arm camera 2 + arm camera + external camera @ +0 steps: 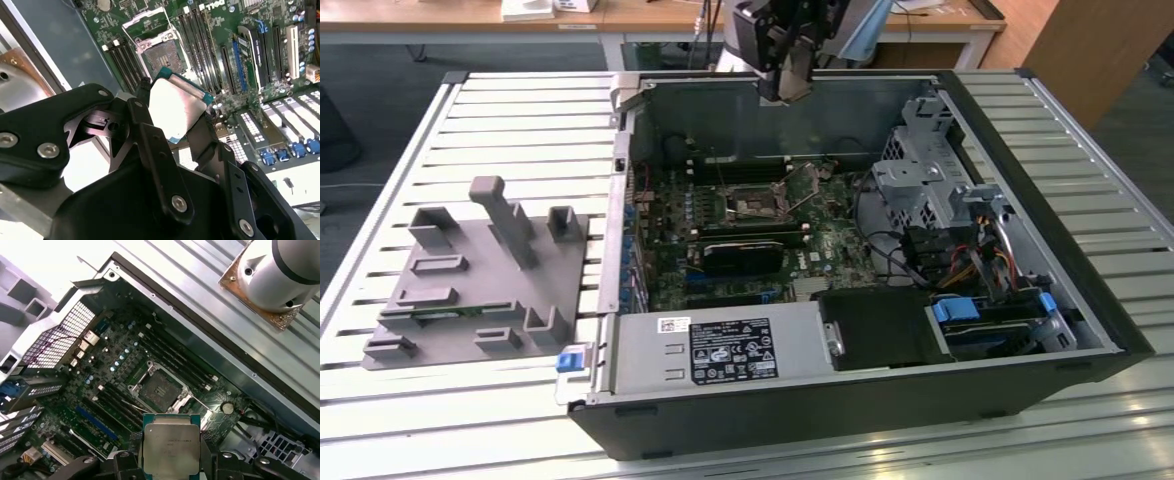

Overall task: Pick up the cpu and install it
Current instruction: 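Place the cpu into insertion slot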

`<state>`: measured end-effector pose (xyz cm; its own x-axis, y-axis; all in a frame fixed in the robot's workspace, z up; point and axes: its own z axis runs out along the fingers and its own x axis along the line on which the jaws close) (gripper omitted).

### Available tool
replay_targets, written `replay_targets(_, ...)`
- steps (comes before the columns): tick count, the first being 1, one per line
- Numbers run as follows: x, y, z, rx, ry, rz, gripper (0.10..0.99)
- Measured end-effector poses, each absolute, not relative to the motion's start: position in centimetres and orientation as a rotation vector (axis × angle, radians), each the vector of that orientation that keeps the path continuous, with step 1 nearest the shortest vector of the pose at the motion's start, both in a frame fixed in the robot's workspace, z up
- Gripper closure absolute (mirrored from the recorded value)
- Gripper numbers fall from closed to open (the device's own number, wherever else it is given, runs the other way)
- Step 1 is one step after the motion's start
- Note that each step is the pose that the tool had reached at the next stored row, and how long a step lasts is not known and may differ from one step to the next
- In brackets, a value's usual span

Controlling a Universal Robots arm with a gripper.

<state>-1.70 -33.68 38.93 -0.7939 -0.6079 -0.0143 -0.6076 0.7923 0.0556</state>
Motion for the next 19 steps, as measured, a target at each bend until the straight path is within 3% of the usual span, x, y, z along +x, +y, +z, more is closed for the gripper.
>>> replay_targets(19, -1.70, -33.68, 38.93, 1.279, -2.857, -0.089, 0.545)
